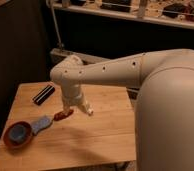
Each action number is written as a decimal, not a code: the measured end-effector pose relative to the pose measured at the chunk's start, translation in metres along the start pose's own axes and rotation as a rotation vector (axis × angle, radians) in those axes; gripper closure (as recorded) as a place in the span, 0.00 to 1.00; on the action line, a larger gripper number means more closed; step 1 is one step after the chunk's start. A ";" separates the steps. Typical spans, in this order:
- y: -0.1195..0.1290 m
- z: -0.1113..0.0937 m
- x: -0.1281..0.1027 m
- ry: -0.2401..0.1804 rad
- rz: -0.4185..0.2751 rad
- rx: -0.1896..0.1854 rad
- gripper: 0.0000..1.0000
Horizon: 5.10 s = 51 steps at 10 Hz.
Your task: Drag the pepper across the table
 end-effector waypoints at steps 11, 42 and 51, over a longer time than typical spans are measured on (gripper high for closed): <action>0.000 0.001 0.000 0.002 0.000 0.000 0.35; 0.072 0.035 -0.122 -0.239 -1.287 0.052 0.35; 0.057 0.074 -0.046 -0.123 -1.219 -0.032 0.35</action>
